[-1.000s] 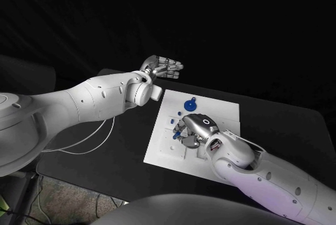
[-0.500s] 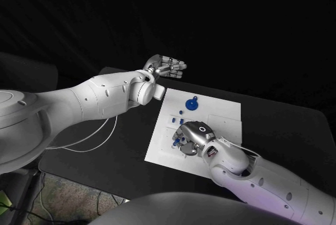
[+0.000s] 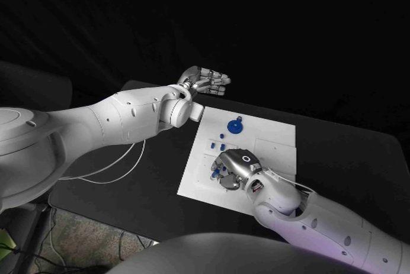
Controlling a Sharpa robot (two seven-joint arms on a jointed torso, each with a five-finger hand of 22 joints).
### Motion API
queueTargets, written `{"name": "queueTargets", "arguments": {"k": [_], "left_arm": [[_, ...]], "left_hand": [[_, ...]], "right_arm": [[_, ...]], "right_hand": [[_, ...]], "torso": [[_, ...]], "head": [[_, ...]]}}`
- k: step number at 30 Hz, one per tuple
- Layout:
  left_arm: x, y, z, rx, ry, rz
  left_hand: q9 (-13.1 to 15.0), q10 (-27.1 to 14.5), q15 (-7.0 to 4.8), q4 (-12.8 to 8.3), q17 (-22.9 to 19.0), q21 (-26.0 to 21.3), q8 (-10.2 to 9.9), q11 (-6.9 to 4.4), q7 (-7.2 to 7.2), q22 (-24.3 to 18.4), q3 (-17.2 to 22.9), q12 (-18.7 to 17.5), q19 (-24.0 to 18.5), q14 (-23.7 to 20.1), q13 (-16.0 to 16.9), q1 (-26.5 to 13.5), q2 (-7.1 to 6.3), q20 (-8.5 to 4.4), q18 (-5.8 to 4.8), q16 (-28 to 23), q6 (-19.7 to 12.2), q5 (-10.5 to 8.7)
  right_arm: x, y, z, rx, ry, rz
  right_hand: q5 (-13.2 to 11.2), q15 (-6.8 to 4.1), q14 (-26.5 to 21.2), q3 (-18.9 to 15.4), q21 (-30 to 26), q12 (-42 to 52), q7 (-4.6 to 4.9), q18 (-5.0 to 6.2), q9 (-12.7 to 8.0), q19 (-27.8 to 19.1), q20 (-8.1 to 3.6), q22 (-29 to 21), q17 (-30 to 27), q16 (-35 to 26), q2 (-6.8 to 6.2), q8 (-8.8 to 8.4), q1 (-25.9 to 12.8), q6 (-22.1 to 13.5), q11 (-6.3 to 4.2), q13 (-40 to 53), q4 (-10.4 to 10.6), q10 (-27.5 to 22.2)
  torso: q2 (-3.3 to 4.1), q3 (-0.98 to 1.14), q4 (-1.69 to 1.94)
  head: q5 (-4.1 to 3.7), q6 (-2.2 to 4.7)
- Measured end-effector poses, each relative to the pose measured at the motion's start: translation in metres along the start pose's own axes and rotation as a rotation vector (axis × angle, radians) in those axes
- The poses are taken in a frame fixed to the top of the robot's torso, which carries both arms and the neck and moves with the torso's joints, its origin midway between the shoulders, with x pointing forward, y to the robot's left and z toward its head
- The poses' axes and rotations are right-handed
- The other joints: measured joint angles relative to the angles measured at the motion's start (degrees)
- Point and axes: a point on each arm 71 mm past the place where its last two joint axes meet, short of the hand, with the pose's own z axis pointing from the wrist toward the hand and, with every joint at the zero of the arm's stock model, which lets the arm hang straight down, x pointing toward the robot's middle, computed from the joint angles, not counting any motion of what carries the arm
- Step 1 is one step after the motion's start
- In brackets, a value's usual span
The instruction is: Assemble the parts on the task board
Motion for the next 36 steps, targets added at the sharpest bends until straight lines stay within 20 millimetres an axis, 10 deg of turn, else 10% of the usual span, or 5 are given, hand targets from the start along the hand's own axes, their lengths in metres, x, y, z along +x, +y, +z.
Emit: {"name": "queueTargets", "arguments": {"k": [36], "left_arm": [[0.002, 0.0, 0.001, -0.001, 0.006, -0.001]], "left_hand": [[0.0, 0.0, 0.0, 0.0, 0.0, 0.0, 0.0, 0.0, 0.0, 0.0, 0.0, 0.0, -0.01, 0.0, 0.0, 0.0, 0.0, 0.0, 0.0, 0.0, 0.0, 0.0]], "right_arm": [[0.014, 0.004, 0.0, -0.005, 0.018, -0.007]], "right_hand": [[0.01, -0.26, 0.05, 0.33, -0.3, -0.07, -0.2, -0.01, -0.07, 0.03, -0.2, 0.27, 0.02, -0.02, -0.02, 0.06, 0.02, 0.0, 0.01, 0.0, -0.29, 0.01]], "torso": [[-0.01, 0.05, -0.03]], "head": [[0.29, -0.2]]}}
